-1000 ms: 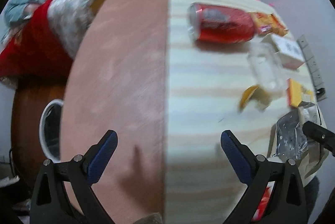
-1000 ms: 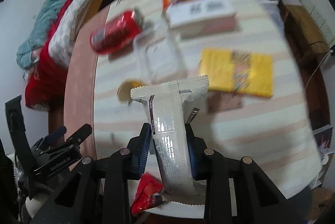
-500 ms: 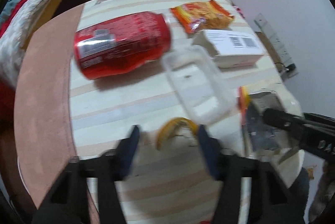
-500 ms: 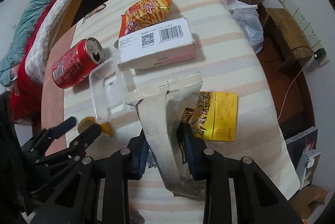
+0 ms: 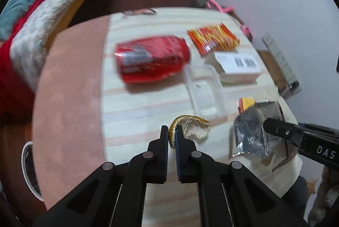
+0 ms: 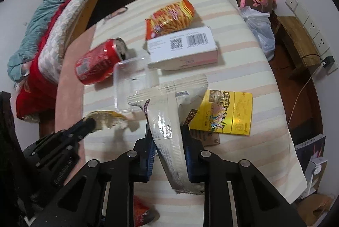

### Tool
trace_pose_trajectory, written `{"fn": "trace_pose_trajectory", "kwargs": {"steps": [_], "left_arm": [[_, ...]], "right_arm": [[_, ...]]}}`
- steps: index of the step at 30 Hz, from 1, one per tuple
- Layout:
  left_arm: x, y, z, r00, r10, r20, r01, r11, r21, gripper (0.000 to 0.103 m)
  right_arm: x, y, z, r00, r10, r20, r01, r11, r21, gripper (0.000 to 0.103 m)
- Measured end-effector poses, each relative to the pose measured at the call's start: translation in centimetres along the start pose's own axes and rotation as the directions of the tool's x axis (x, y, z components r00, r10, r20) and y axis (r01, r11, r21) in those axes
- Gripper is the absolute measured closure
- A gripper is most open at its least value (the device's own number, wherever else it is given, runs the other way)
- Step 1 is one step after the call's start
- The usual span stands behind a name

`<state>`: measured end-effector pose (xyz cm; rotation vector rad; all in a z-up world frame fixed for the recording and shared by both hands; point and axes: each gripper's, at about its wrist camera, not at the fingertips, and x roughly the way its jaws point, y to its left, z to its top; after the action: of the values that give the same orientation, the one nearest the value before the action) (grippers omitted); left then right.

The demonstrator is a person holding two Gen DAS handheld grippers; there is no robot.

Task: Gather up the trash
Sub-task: 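Carry the banana peel and white wrapper to the bin and open both tools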

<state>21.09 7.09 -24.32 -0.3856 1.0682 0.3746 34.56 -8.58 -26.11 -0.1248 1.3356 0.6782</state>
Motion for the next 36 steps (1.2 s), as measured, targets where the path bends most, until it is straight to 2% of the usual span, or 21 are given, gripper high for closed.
{"fn": "trace_pose_trajectory", "kwargs": {"steps": [7,11,17,22,24,29,34,36], "left_arm": [[-5.3,4.2,0.0,0.995,0.048,0.092,-0.041,0.996,-0.075,0.100],[-8.4,6.7,-0.3,0.984,0.101,0.145,-0.085,0.990,-0.109,0.100],[-13.4,11.8,-1.0,0.963,0.169,0.211,-0.131,0.975,-0.182,0.100],[-17.2,17.8,-2.4,0.940,0.240,0.243,-0.175,0.949,-0.261,0.100],[-18.8,21.1,-3.5,0.928,0.280,0.247,-0.200,0.932,-0.302,0.100],[-20.2,29.0,-7.0,0.914,0.345,0.211,-0.238,0.880,-0.411,0.100],[-18.7,37.4,-11.6,0.927,0.356,0.119,-0.243,0.811,-0.532,0.100],[-17.2,40.5,-13.5,0.938,0.339,0.071,-0.239,0.783,-0.575,0.100]], "right_arm": [[-2.8,1.9,-0.4,0.998,0.045,0.042,-0.044,0.999,-0.031,0.079],[-4.5,4.9,-0.5,0.995,0.084,0.063,-0.079,0.994,-0.079,0.080],[-6.1,12.8,-0.8,0.984,0.163,0.074,-0.147,0.971,-0.190,0.080],[-5.9,21.8,-1.9,0.971,0.234,0.043,-0.210,0.929,-0.304,0.080],[-5.1,25.6,-2.7,0.967,0.255,0.017,-0.234,0.908,-0.347,0.080],[-1.4,35.1,-5.2,0.955,0.286,-0.074,-0.289,0.856,-0.429,0.080],[5.6,43.8,-8.7,0.951,0.253,-0.178,-0.308,0.820,-0.482,0.080],[9.2,46.6,-10.4,0.947,0.224,-0.230,-0.311,0.815,-0.490,0.080]]}}
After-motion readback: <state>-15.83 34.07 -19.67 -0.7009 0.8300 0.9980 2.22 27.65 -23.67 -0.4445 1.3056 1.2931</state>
